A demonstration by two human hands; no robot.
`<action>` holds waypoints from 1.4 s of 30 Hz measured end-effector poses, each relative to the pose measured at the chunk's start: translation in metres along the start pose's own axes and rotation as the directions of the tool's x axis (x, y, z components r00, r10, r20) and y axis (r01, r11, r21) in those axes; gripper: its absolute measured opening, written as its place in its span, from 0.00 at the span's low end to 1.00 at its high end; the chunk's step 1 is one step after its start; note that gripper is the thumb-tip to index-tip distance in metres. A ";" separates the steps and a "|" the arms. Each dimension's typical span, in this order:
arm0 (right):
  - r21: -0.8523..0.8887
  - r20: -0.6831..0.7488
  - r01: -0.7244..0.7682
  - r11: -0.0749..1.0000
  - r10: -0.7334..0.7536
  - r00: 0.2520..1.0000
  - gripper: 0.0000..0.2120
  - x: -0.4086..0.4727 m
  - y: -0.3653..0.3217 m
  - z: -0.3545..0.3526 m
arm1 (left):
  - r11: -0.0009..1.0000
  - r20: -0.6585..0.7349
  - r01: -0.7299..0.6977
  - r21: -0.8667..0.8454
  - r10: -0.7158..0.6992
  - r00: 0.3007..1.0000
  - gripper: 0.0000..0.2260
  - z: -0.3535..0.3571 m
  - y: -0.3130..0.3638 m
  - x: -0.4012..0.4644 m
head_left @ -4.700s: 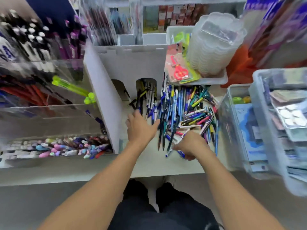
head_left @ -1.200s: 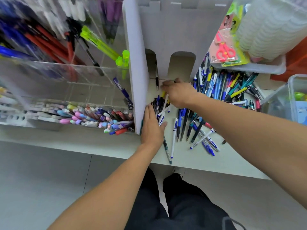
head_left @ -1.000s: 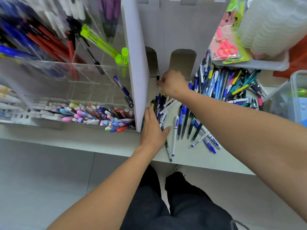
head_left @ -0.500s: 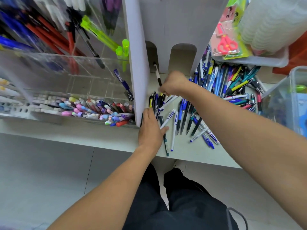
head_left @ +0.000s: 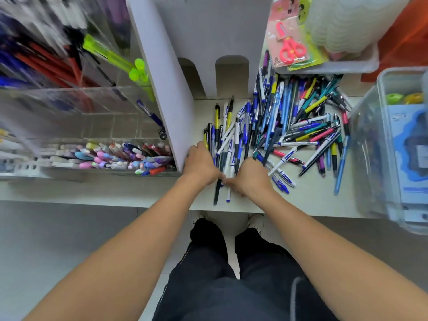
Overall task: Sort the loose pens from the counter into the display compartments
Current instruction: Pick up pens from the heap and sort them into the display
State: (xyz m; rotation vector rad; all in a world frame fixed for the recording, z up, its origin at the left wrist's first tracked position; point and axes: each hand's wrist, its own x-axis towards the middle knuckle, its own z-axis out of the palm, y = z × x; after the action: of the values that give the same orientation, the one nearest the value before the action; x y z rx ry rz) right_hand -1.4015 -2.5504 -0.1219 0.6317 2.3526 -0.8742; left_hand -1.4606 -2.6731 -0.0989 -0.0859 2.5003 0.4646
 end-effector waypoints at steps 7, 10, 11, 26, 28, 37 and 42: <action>0.139 -0.069 -0.026 0.990 0.036 0.997 0.11 0.010 0.002 -0.005 | 0.996 0.033 0.051 -0.069 -0.049 0.998 0.41 0.020 -0.012 -0.019; 0.119 -0.116 0.007 0.993 0.007 0.993 0.12 0.010 0.004 -0.009 | 0.985 -0.019 0.042 -0.165 -0.046 0.999 0.33 0.024 -0.017 -0.022; 0.101 -0.113 0.013 0.995 -0.001 0.994 0.13 0.009 0.002 -0.011 | 0.981 -0.044 0.034 -0.191 -0.043 0.998 0.30 0.024 -0.019 -0.024; 0.456 0.064 -0.052 0.888 0.025 0.998 0.09 -0.024 -0.017 -0.064 | 0.886 -0.293 -0.156 -0.437 0.024 0.956 0.13 -0.021 0.006 -0.037; 0.456 0.006 -0.012 0.890 0.010 1.000 0.10 -0.009 -0.027 -0.065 | 0.916 -0.303 -0.134 -0.378 0.014 0.953 0.12 -0.014 0.017 -0.016; 0.439 -0.192 0.105 0.892 -0.021 0.981 0.10 -0.004 0.008 -0.059 | 0.981 -0.294 0.155 -0.115 -0.183 0.938 0.46 0.014 0.052 0.019; 0.499 -0.178 0.067 0.864 0.026 0.984 0.07 -0.033 0.045 -0.057 | 0.964 -0.237 0.260 -0.052 -0.265 0.935 0.53 0.010 0.068 0.036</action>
State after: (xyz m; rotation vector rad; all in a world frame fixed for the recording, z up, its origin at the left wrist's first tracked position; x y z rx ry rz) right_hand -1.3690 -2.4874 -0.0842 0.9258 2.2887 -1.5258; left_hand -1.4957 -2.6045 -0.1055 -0.5078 2.6683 0.3854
